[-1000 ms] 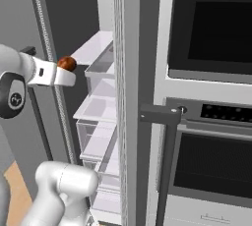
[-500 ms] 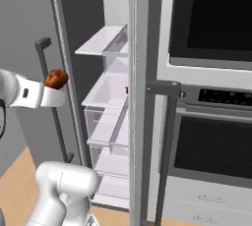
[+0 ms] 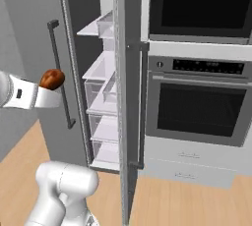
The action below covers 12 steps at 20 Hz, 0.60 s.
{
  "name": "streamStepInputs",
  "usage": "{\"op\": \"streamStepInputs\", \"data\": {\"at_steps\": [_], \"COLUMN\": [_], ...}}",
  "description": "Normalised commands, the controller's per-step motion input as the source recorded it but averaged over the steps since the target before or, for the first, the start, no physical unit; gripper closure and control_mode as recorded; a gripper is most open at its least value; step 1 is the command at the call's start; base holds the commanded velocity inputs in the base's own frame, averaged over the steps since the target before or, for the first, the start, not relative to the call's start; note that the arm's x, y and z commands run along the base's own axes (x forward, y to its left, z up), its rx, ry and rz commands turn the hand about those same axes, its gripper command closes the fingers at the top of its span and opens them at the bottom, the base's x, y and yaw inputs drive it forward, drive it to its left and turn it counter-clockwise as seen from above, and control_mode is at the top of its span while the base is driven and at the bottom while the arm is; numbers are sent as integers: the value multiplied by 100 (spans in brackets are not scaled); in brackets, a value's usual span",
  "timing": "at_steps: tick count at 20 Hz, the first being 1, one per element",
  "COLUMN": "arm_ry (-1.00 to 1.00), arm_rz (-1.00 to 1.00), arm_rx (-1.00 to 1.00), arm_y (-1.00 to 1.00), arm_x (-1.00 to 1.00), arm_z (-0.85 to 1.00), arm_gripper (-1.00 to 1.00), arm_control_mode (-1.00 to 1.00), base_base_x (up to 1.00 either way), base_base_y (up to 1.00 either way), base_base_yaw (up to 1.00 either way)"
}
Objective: Place one bell pepper and one chicken drumstick in each tupperware on the nearby counter, to pack two identical lunches.
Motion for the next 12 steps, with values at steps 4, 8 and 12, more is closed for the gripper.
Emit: {"op": "streamStepInputs", "data": {"at_steps": [4,8,12], "arm_ry": [0,0,0], "arm_rz": [0,0,0], "arm_rx": [0,0,0], "arm_y": [0,0,0], "arm_x": [0,0,0], "arm_z": [0,0,0], "arm_gripper": [100,100,100], "arm_control_mode": [100,100,100], "base_base_x": [-6,8,31], "base_base_y": [-100,-100,-100], "base_base_yaw": [0,0,1]}}
